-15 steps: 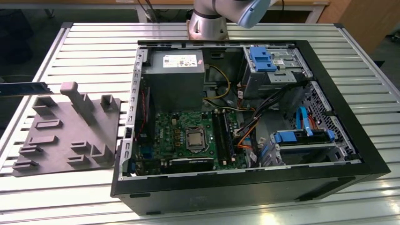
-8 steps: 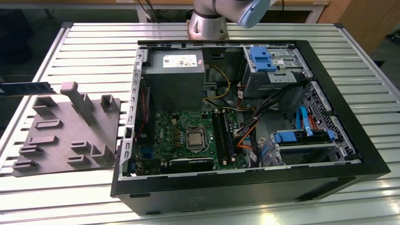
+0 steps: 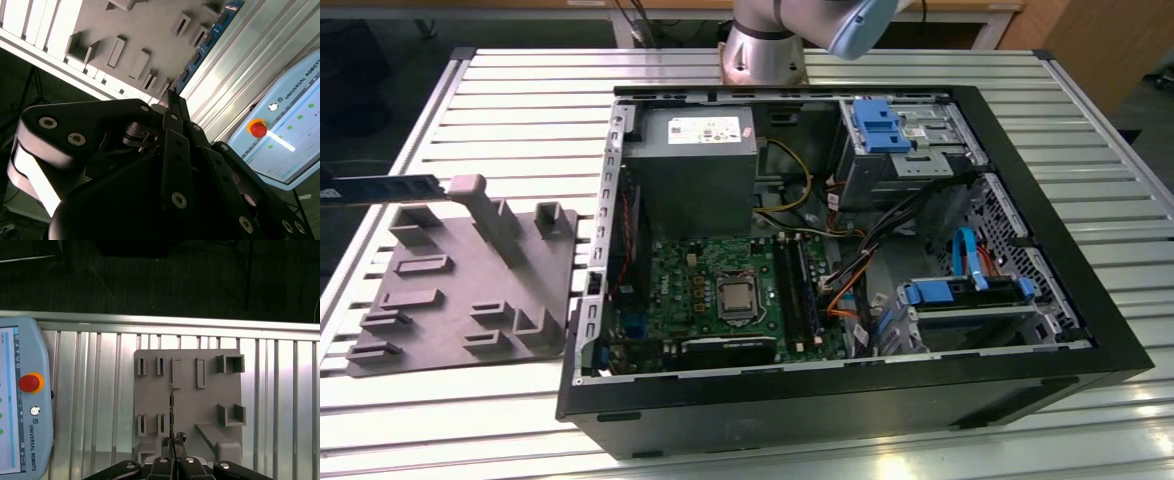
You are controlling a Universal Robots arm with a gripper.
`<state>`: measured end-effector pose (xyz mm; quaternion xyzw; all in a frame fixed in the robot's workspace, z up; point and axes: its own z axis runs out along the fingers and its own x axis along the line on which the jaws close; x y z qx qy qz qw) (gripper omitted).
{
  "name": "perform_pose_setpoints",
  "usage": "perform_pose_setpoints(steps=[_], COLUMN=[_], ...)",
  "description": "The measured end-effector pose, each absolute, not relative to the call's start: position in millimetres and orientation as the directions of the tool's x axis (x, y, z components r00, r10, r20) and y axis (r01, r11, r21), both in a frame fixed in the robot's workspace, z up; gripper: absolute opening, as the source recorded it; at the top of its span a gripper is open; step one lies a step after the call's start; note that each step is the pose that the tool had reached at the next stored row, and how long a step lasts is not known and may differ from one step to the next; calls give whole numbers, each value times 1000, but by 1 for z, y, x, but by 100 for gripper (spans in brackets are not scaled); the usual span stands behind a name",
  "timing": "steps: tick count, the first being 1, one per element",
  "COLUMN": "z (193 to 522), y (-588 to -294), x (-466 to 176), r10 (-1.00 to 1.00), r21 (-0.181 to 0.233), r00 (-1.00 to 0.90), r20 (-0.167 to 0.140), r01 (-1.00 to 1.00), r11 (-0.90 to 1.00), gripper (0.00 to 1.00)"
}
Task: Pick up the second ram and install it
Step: 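Pick up the second ram and move it above second insertion slot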
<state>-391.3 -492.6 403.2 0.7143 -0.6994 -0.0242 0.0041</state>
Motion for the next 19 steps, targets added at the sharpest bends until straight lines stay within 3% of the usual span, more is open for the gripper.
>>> perform_pose_setpoints(steps=[19], z=[403], y=[-493], x=[-375], r10=[-999], r21=[40], r00=[21], r20=[-29], r01=[-999], r11=[-22], gripper=[12])
